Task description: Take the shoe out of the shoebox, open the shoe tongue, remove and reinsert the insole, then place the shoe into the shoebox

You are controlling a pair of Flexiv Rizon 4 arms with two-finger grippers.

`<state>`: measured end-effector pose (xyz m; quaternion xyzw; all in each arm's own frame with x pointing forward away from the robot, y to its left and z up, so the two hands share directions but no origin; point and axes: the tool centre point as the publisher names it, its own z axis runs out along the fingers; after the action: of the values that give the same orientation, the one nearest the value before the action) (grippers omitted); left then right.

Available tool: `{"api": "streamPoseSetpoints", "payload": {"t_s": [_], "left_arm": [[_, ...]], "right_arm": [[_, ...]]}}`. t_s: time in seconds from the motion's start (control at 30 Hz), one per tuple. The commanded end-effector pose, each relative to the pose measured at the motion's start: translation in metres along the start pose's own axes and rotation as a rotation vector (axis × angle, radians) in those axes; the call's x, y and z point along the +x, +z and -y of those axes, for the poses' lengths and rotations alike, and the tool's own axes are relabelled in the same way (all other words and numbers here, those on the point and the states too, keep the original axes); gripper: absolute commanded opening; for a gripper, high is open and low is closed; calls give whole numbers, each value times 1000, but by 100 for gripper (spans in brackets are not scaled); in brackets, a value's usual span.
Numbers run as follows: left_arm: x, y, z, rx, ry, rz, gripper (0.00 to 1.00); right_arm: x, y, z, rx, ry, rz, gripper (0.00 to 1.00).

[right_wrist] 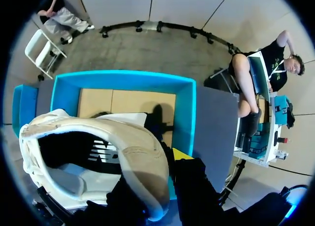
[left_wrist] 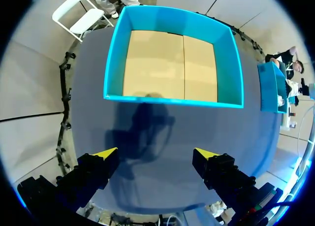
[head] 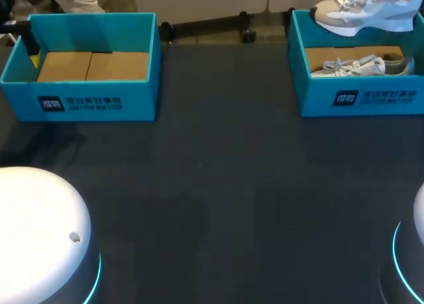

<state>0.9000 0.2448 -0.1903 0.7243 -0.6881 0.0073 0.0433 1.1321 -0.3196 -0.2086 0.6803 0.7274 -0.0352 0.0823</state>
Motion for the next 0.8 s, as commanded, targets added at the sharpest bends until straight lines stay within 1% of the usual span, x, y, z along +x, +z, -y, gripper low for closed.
{"api": "streamPoseSetpoints", "payload": {"t_s": [0.03, 0.23, 0.27, 0.3, 0.37, 0.43, 0.5, 0.77, 0.8], "left_arm": [[0, -1, 0, -2, 0, 3, 100], [0, -1, 0, -2, 0, 3, 100], [0, -1, 0, -2, 0, 3, 100], [0, -1, 0, -2, 0, 3, 100], [0, -1, 0, -2, 0, 3, 100], [0, -1, 0, -2, 0, 3, 100], [0, -1, 0, -2, 0, 3, 100], [0, -1, 0, -2, 0, 3, 100], [0, -1, 0, -2, 0, 3, 100]], "right_arm": [[-3, 0, -5, 9, -1, -6, 0], [-3, 0, -5, 9, -1, -6, 0], [-1, 0, -4, 15, 24, 16, 0], [2, 2, -3, 12, 66, 83, 0], [4, 6, -2, -12, 92, 94, 0], [5, 9, -2, -21, 129, 149, 0], [5, 12, -2, -26, 160, 167, 0], [2, 23, -6, -63, 192, 165, 0], [1, 23, -6, -66, 205, 177, 0]]}}
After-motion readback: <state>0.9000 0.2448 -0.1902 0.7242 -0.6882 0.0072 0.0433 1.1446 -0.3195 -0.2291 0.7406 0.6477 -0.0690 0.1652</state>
